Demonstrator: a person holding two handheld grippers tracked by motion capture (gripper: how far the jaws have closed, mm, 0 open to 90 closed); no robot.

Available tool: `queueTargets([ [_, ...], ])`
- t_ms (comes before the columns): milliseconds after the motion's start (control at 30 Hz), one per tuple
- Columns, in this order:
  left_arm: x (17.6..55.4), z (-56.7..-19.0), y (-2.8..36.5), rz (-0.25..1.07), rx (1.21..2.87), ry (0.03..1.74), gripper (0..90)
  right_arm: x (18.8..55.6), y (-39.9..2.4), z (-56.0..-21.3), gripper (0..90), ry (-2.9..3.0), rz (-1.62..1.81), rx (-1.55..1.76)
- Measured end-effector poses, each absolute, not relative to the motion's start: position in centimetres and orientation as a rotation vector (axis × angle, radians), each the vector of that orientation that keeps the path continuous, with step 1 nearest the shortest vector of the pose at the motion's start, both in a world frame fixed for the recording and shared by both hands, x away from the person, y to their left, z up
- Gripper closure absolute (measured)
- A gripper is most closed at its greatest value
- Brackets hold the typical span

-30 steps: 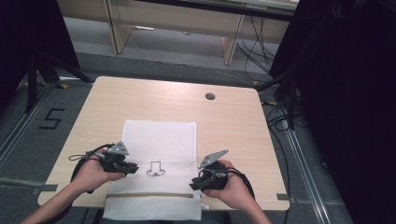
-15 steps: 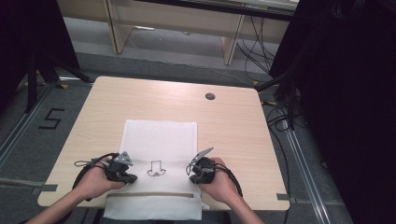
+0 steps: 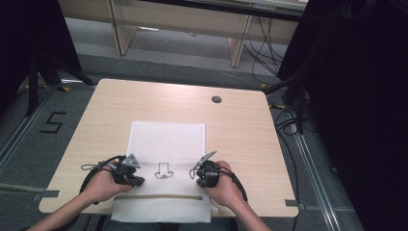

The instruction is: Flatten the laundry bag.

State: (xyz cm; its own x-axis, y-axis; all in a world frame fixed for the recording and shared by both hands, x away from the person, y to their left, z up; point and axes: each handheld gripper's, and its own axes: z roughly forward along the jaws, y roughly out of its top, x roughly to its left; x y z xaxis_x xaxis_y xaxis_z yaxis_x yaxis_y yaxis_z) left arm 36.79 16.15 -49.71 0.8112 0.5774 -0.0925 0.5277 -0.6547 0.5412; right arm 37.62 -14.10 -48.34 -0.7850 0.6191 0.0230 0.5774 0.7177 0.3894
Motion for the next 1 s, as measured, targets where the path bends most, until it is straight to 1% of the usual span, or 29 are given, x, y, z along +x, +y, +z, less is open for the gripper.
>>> queueTargets([
  [33,36.9,-49.7,16.1,0.120,2.436,0.806,89.3,38.0,-14.3,-48.3,90.0,2.808,0.577,0.979],
  [67,36.9,-49.8,15.9,0.129,2.403,0.830,89.3,38.1,-14.4,-48.3,90.0,2.805,0.573,0.983],
  [133,37.3,-49.7,15.9,0.128,2.430,0.801,89.3,38.2,-14.4,-48.3,90.0,2.801,0.573,0.989],
  [333,37.8,-49.9,15.7,0.127,2.398,0.831,89.4,38.8,-14.7,-48.3,90.0,2.780,0.569,0.984],
  [367,37.9,-49.8,15.8,0.139,2.414,0.809,89.3,38.8,-14.6,-48.3,90.0,2.765,0.571,1.010],
  [467,38.0,-49.9,15.7,0.153,2.402,0.814,89.4,38.8,-14.7,-48.3,90.0,2.754,0.572,1.012],
  [500,37.9,-50.0,15.6,0.154,2.375,0.846,89.4,38.7,-14.7,-48.4,90.0,2.742,0.582,1.026],
  [567,37.9,-50.0,15.6,0.169,2.365,0.856,89.4,38.5,-14.6,-48.4,90.0,2.743,0.575,1.046],
  [600,38.1,-49.9,15.8,0.157,2.402,0.820,89.4,38.5,-14.6,-48.4,90.0,2.743,0.575,1.046],
  [767,38.4,-50.1,15.4,0.178,2.347,0.870,89.4,38.9,-14.6,-48.4,90.0,2.730,0.574,1.030],
  [800,38.6,-50.0,15.5,0.166,2.369,0.860,89.3,38.9,-14.6,-48.4,90.0,2.725,0.575,1.031],
  [1000,39.4,-50.1,14.7,0.188,2.355,0.852,89.3,39.3,-15.0,-48.4,90.0,2.707,0.547,1.045],
])
